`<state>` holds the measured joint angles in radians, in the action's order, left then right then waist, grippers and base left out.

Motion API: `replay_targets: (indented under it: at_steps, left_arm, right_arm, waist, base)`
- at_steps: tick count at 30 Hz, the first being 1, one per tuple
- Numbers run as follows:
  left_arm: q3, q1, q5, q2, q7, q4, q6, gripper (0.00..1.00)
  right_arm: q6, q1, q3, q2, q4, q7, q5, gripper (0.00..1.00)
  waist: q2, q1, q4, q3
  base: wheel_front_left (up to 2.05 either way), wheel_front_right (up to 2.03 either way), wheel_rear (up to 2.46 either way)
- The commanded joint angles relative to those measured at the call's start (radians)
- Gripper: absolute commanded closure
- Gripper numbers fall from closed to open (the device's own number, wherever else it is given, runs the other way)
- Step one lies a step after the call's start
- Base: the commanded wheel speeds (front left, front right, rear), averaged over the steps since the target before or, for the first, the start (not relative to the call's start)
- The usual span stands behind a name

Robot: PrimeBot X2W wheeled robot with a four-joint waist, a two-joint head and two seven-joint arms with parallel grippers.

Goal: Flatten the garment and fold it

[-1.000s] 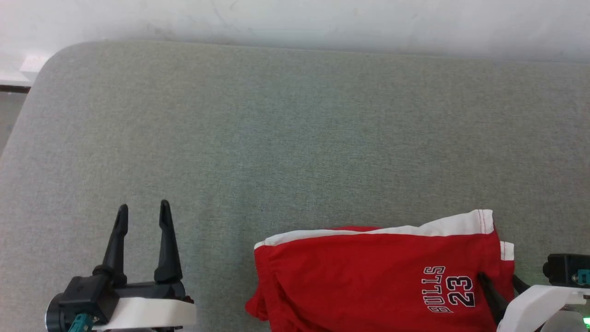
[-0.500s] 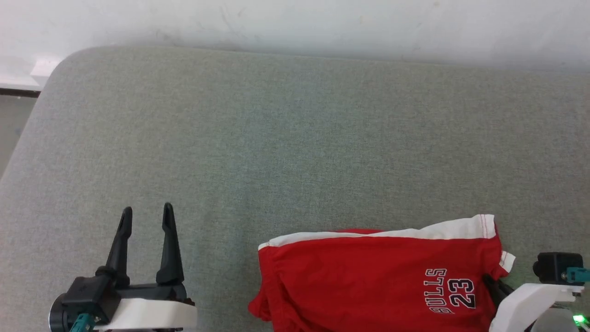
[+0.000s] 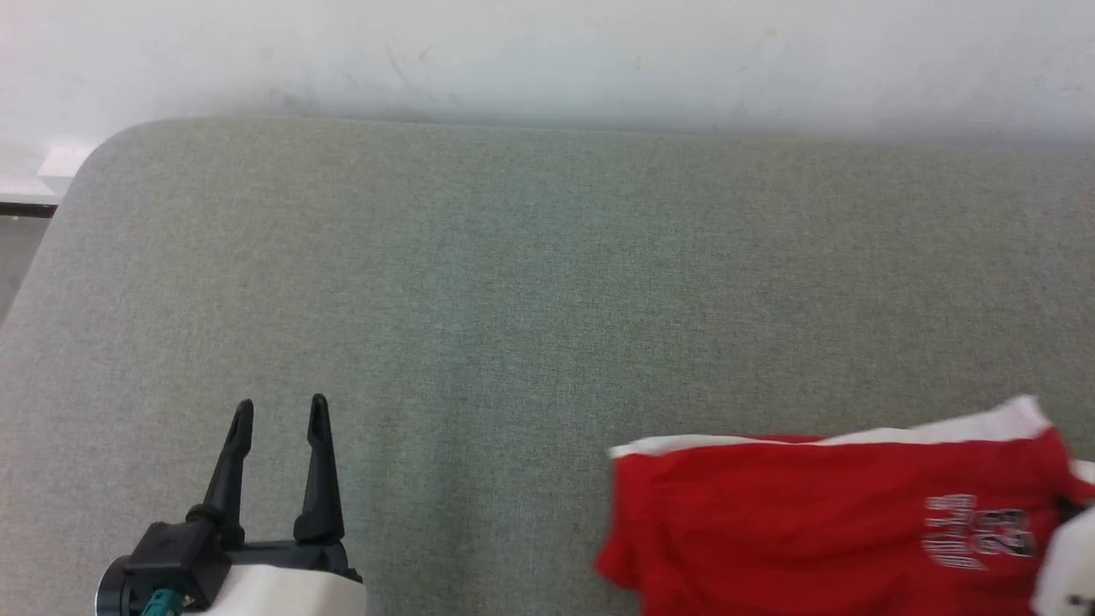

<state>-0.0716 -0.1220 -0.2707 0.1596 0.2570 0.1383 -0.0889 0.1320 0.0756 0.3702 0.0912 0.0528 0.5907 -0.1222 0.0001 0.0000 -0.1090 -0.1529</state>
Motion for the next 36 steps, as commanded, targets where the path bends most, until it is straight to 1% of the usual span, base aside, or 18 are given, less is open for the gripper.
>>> replay_targets:
  at_steps: [1,5,7,9,13,14,16,20,25,31,36]
  left_arm:
    - [0.001,-0.012,0.014,-0.003,0.005,-0.008,0.007,0.0]
    - [-0.001,-0.014,0.014,0.0,0.005,-0.02,0.01,0.0]
    - [-0.002,-0.013,0.012,0.0,0.005,-0.025,0.011,0.0]
    - [-0.004,-0.013,0.01,-0.001,0.005,-0.029,0.011,0.0]
    - [-0.01,-0.01,0.005,-0.005,0.005,-0.037,0.012,0.0]
    - [-0.01,-0.01,0.005,-0.005,0.005,-0.037,0.012,0.0]
    - [-0.011,-0.009,0.003,-0.007,0.005,-0.041,0.011,0.0]
    - [-0.014,-0.008,-0.001,-0.011,0.005,-0.047,0.011,0.0]
    - [-0.019,0.001,-0.006,-0.016,0.005,-0.054,0.012,0.0]
    - [-0.026,0.014,-0.012,-0.02,0.005,-0.063,0.015,0.0]
    - [-0.029,0.023,-0.018,-0.025,0.005,-0.07,0.017,0.0]
  right_arm:
    - [-0.001,-0.016,0.042,0.029,0.002,0.004,0.014,1.0]
    - [-0.001,-0.014,0.088,0.07,-0.006,0.004,0.028,1.0]
    - [-0.001,-0.011,0.081,0.066,0.004,0.008,0.017,1.0]
    - [-0.001,-0.009,0.058,0.046,0.025,0.019,-0.006,1.0]
    - [-0.001,0.012,-0.022,0.007,0.1,0.058,-0.065,1.0]
    - [-0.001,0.012,-0.022,0.007,0.1,0.058,-0.065,1.0]
    - [-0.001,0.027,-0.066,-0.009,0.146,0.084,-0.099,1.0]
    - [-0.001,0.051,-0.151,-0.023,0.238,0.127,-0.133,1.0]
    - [-0.001,0.058,-0.25,-0.033,0.32,0.162,-0.159,1.0]
    - [-0.001,0.048,-0.389,-0.038,0.358,0.189,-0.175,1.0]
    - [-0.001,0.034,-0.5,-0.04,0.353,0.202,-0.19,1.0]
  waist:
    - [-0.0001,0.0,0.001,0.001]
    - [-0.0001,0.0,0.003,0.003]
    - [-0.0001,0.0,0.004,0.005]
    - [-0.0001,0.0,0.008,0.007]
    - [-0.0001,0.0,0.013,0.013]
    - [-0.0001,0.0,0.013,0.013]
    - [-0.0001,0.0,0.015,0.017]
    - [-0.0001,0.0,0.018,0.02]
    - [-0.0001,0.0,0.015,0.015]
    - [-0.0001,0.0,0.002,0.002]
    - [-0.0001,0.0,-0.011,-0.006]
  base:
    - [0.0,0.0,0.0]
    - [0.0,0.0,0.0]
    - [0.0,0.0,0.0]
    - [0.0,0.0,0.0]
    - [0.0,0.0,0.0]
    - [0.0,0.0,0.0]
    - [0.0,0.0,0.0]
    - [0.0,0.0,0.0]
    - [0.0,0.0,0.0]
    - [0.0,0.0,0.0]
    - [0.0,0.0,0.0]
